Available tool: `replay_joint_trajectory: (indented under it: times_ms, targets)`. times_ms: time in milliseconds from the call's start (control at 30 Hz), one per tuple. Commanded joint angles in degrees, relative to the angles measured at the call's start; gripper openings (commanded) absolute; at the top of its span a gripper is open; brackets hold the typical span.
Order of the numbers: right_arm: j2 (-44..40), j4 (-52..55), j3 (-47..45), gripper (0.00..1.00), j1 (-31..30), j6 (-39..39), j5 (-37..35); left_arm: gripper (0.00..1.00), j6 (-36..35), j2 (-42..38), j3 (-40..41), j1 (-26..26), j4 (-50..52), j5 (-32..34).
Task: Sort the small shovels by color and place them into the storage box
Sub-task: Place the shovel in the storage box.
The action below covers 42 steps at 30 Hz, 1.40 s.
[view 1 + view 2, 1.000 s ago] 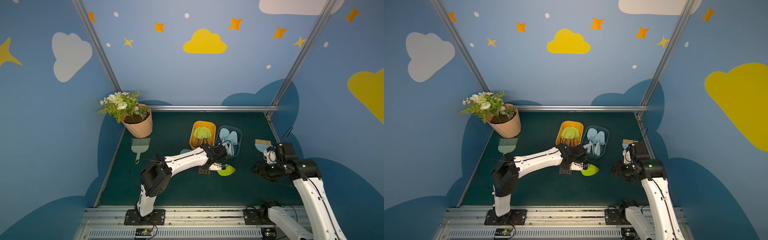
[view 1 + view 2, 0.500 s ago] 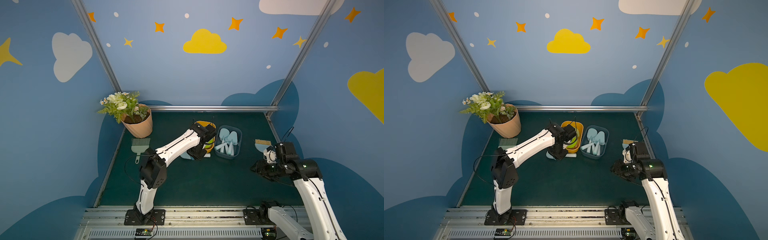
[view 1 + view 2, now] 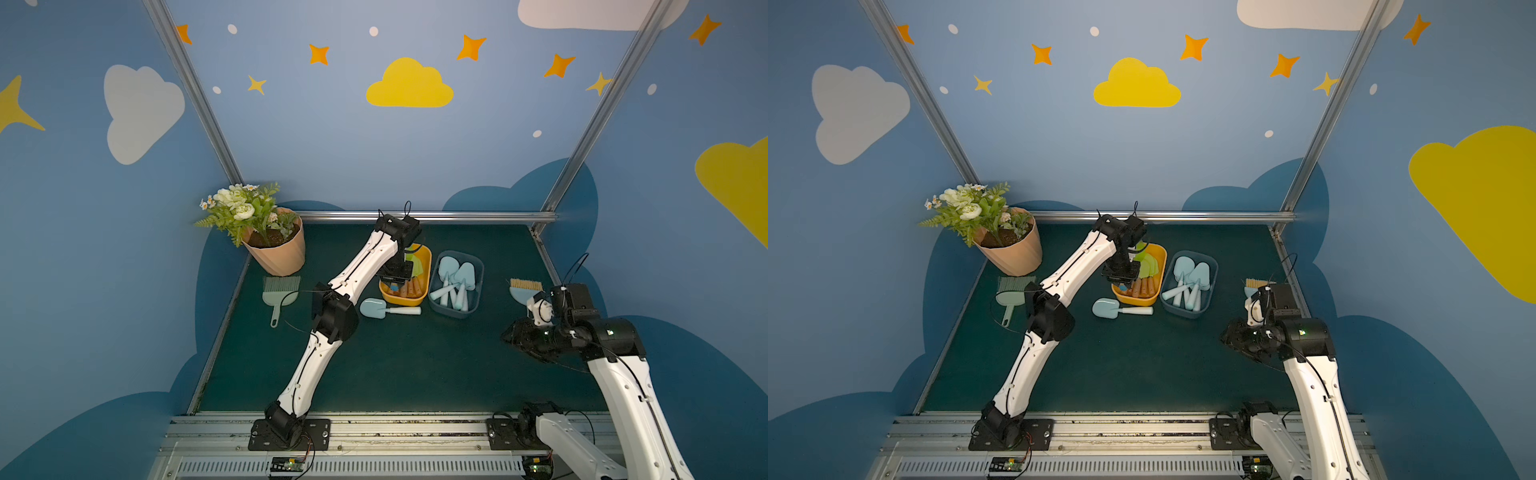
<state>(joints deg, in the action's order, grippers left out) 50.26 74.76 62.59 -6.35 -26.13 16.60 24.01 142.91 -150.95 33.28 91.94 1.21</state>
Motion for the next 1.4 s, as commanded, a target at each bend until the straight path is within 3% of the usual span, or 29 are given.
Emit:
replay_joint_trajectory:
  times_ms: [0, 1367]
  targets:
    - [0.00, -0.05, 0.48, 0.53, 0.18, 0.20, 0.27, 0.03, 1.48, 0.65, -1.78, -0.83, 9.13, -1.45]
    - [0.19, -1.46, -2.73, 0.54, 0.15, 0.99, 0.19, 0.03, -0.72, 8.21, -4.25, -2.97, 5.38, -3.06]
